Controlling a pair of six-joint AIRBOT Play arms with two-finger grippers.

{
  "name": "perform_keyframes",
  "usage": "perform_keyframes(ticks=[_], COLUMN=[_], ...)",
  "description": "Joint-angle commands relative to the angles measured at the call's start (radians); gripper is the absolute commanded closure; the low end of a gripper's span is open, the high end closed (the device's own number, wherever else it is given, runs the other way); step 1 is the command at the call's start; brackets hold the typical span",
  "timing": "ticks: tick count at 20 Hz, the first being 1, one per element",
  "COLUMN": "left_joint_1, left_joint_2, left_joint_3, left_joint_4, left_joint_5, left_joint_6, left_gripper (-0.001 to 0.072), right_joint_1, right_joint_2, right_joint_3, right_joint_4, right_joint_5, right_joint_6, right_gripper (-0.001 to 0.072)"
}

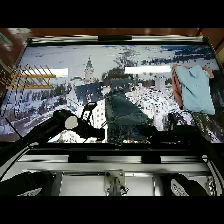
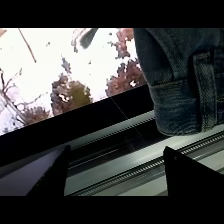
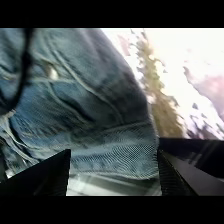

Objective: Fold the shirts.

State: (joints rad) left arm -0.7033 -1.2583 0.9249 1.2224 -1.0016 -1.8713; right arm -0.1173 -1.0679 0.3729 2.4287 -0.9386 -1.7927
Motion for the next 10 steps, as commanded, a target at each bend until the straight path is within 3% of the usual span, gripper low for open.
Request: perform_keyframes(ticks=[1, 2, 3, 4, 7, 10], left_joint_1=[0.001, 0.001, 0.001, 0.005, 0.037, 0.067], left_joint_2=[0.001, 0.001, 0.001, 0.001, 0.003, 0.004], left_joint_3=[0.0, 0.0, 0.0, 0.002, 0.003, 0.03], left_joint_4=[0.01, 0.013, 0.015, 0.015, 0.015, 0.015], left_joint_5=[0.008, 0.017, 0.026, 0.027, 0.025, 0.024], left_joint_6=[0.0, 0.0, 0.0, 0.0, 0.0, 0.01], left_gripper=[-0.0007, -0.0007, -0.0007, -0.0006, -0.0006, -0.0006], right_joint_1=[0.084, 0.099, 0.108, 0.109, 0.108, 0.108], right_joint_2=[-0.028, -0.028, -0.027, -0.026, 0.025, 0.126], right_joint_3=[-0.002, -0.002, 0.0, 0.01, 0.116, 0.302], right_joint_4=[0.036, 0.067, 0.095, 0.1, 0.074, 0.048], right_joint_5=[0.136, 0.139, 0.132, 0.11, -0.004, -0.089], right_joint_6=[0.028, 0.023, 0.018, 0.016, -0.109, -0.155], right_gripper=[0.0069, 0.0202, 0.0485, 0.0629, 0.0627, 0.0628])
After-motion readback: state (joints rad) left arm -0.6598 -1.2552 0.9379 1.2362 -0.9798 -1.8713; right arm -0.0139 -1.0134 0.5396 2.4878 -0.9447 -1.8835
